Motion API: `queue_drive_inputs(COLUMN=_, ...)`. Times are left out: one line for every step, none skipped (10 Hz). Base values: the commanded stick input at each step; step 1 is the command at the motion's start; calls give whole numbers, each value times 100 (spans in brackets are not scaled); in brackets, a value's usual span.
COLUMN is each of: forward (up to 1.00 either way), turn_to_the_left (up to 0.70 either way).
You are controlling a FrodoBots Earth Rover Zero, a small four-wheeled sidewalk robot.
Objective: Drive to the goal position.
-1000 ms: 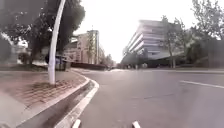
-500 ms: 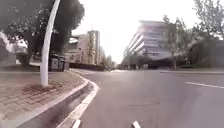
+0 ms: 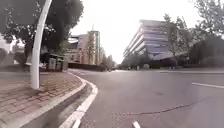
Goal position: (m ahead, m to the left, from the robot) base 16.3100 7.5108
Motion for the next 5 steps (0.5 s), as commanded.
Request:
queue_drive_inputs(forward=70, turn_to_the_left=-4)
queue_drive_inputs(forward=70, turn_to_the_left=-9)
queue_drive_inputs(forward=70, turn_to_the_left=-7)
queue_drive_inputs(forward=70, turn_to_the_left=0)
queue_drive_inputs(forward=70, turn_to_the_left=0)
